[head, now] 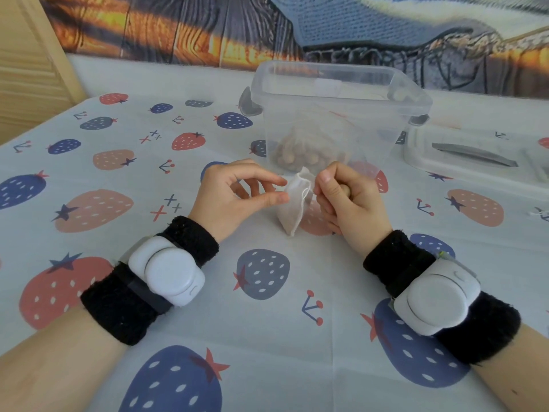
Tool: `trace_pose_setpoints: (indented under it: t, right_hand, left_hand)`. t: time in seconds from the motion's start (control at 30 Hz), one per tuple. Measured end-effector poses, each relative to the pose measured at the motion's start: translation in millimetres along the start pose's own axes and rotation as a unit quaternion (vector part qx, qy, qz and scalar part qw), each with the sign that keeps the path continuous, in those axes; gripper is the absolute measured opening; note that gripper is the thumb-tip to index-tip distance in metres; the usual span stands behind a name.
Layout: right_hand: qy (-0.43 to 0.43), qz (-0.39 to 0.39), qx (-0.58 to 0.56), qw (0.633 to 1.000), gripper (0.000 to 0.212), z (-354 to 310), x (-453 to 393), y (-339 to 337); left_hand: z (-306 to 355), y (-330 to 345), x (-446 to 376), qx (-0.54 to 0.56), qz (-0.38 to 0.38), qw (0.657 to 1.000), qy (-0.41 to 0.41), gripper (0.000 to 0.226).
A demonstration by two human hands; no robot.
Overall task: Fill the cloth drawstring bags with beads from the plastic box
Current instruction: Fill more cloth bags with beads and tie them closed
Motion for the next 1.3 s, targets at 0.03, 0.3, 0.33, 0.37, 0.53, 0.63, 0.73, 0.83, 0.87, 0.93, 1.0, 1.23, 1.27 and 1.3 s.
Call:
trace_pose_setpoints:
  t: [0.03, 0.3, 0.33, 0.37, 0.53, 0.63, 0.73, 0.83, 0.87, 0.93, 1.0, 1.23, 1.27, 1.3]
  right_hand:
    - [-0.004, -0.007, -0.004, 1.0, 0.028, -2, 1, 2]
    - [0.03, 0.083, -0.057, 0.994, 0.044, -3, -1, -19]
    - [0.062, 0.117, -0.063, 0.989, 0.048, 3, 0, -28]
    - [0.101, 0.141, -0.075, 0.982, 0.05, 12, 1, -34]
    - [0.199, 0.124, -0.133, 0.963, 0.022, 32, 1, -28]
    - [0.164, 0.106, -0.082, 0.977, 0.026, 23, 4, -21]
    - [0.037, 0.07, -0.029, 0.996, 0.018, -3, 5, -12]
    - [-0.036, 0.036, 0.009, 0.999, 0.004, -15, 3, -7]
    - [-0.047, 0.031, 0.024, 0.998, 0.001, -16, 2, -6]
    - [-0.064, 0.023, 0.056, 0.996, 0.007, -19, 2, -5]
    - [-0.074, 0.015, 0.075, 0.994, 0.013, -21, 3, -3]
    - [-0.076, 0.012, 0.076, 0.994, 0.024, -20, 4, -1]
    - [-0.072, 0.005, 0.077, 0.994, 0.024, -19, 4, 1]
    - [-0.068, 0.001, 0.075, 0.995, 0.024, -18, 4, 2]
  left_hand:
    - [-1, 0, 0, -0.003, 0.002, 1.0, -0.003, 0.021]
    - [-3, 0, 0, -0.006, 0.002, 1.0, -0.001, 0.009]
    - [-3, 1, 0, -0.003, 0.002, 1.0, -0.002, 0.009]
    - [-3, 1, 0, -0.002, 0.002, 1.0, -0.002, 0.01]
    - [-3, 0, -1, 0.007, 0.002, 1.0, -0.001, 0.01]
    - [-3, 0, -1, 0.004, 0.004, 1.0, 0.003, 0.007]
    - [-3, -1, -1, -0.007, 0.004, 1.0, 0.006, 0.006]
    - [-2, 0, -1, -0.005, 0.005, 1.0, 0.005, 0.008]
    - [-3, 0, -1, -0.002, 0.006, 1.0, 0.002, 0.009]
    - [-4, -1, -1, 0.001, 0.009, 1.0, -0.003, 0.011]
    - [-3, 0, -1, -0.007, 0.004, 1.0, 0.0, 0.01]
    - [-1, 2, -1, -0.01, -0.004, 1.0, 0.01, 0.011]
    - [-2, 2, -1, -0.01, -0.004, 1.0, 0.011, 0.009]
    - [-2, 2, -1, -0.01, -0.002, 1.0, 0.011, 0.008]
Point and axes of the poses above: each hand's wrist, its own x-axis away from the middle knuckle, its own y-axis out of the palm, z = x × y, the point moved 10 cm from there along -x, towards the middle knuckle
